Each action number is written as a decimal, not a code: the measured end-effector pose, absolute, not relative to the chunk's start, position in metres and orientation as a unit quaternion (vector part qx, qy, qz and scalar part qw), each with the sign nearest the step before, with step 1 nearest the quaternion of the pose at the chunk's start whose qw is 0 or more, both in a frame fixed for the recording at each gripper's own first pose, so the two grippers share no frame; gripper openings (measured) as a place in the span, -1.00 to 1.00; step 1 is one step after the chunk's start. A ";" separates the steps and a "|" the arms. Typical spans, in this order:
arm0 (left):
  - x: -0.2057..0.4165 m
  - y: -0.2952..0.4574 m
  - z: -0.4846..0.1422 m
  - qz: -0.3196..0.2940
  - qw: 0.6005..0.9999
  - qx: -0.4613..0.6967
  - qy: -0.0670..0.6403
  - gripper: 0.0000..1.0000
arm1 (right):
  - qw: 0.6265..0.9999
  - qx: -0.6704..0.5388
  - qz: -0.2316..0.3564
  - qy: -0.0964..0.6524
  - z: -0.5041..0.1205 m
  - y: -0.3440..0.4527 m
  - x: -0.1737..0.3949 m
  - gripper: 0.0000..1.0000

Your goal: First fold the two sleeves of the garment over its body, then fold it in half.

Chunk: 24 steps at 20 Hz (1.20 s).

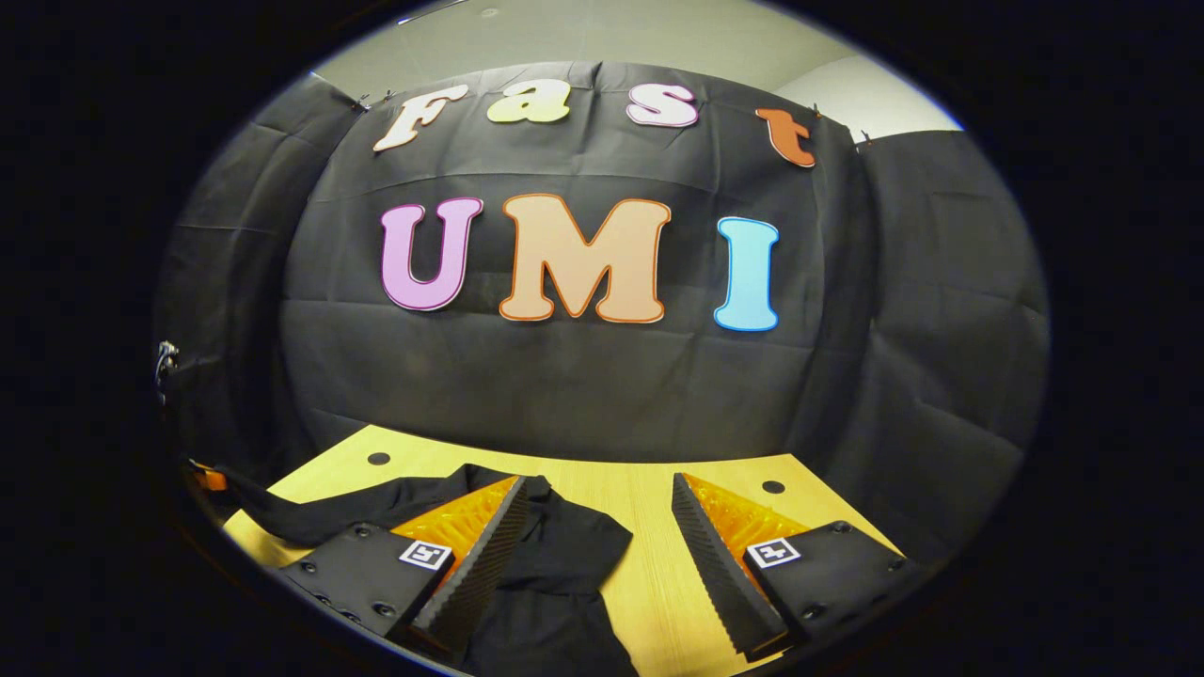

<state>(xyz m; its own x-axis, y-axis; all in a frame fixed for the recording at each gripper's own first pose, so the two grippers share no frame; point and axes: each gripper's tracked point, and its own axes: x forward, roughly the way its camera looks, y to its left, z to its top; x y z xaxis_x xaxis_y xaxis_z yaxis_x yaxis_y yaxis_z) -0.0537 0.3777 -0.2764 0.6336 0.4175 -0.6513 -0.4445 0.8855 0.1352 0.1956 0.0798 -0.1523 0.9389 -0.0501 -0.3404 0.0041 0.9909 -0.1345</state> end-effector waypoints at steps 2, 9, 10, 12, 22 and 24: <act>-0.033 0.362 -0.264 0.223 0.913 -0.018 0.341 -1.00 | 0.982 -0.065 -0.020 0.176 -0.152 0.067 0.193 0.92; 0.044 0.305 -0.227 0.159 0.946 0.005 0.282 -1.00 | 0.981 -0.055 -0.048 0.178 -0.149 0.022 0.182 0.94; 0.055 0.297 -0.221 0.149 0.950 0.009 0.274 -1.00 | 0.981 -0.053 -0.050 0.178 -0.150 0.016 0.181 0.97; 0.075 0.276 -0.216 0.126 0.956 0.017 0.265 -1.00 | 0.981 -0.049 -0.055 0.178 -0.150 0.007 0.177 0.92; 0.138 0.156 -0.227 0.011 0.965 0.029 0.261 -1.00 | 0.977 -0.029 -0.086 0.195 -0.165 -0.048 0.160 0.95; 0.147 0.133 -0.237 -0.012 0.962 0.032 0.269 -1.00 | 0.976 -0.028 -0.094 0.196 -0.166 -0.059 0.157 0.92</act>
